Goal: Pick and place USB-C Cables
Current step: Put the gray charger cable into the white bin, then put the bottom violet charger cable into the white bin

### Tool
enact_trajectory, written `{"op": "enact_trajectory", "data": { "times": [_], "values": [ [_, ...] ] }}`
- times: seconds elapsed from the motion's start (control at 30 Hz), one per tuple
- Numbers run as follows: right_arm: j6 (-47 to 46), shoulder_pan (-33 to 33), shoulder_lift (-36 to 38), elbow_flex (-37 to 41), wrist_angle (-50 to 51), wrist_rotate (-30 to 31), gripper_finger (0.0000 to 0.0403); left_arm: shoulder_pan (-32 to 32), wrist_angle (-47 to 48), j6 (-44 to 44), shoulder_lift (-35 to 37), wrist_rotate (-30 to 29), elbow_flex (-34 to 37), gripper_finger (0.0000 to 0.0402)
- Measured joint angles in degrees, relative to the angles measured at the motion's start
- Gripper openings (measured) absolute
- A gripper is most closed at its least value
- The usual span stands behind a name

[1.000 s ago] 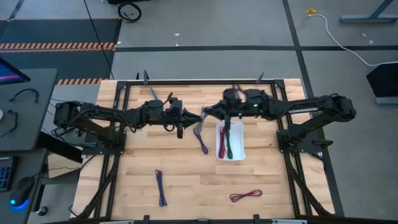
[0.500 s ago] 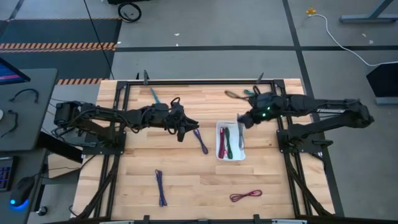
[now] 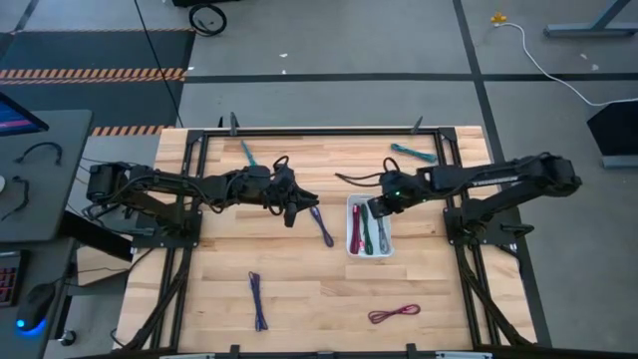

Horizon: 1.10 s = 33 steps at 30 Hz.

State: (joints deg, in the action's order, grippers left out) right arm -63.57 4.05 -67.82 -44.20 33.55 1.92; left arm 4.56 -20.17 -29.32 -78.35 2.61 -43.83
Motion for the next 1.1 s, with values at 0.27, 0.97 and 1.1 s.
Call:
{"op": "enact_trajectory", "data": {
  "times": [0.27,0.97,1.1],
  "values": [
    [-5.25,0.02,-5.63,1.28,-1.66,-0.03,0.0061,0.11,0.92,0.02,0.00,0.00,0.00,0.0079],
    [0.58,2.10,8.17,1.38,1.23,2.60,0.0144,0.11,2.10,0.04,0.00,0.07,0.00,0.0073],
    [0.70,1.09,10.08,1.38,1.19,2.59,0.0142,0.09,2.08,0.00,0.00,0.16,-0.02,0.0070]
  ]
}}
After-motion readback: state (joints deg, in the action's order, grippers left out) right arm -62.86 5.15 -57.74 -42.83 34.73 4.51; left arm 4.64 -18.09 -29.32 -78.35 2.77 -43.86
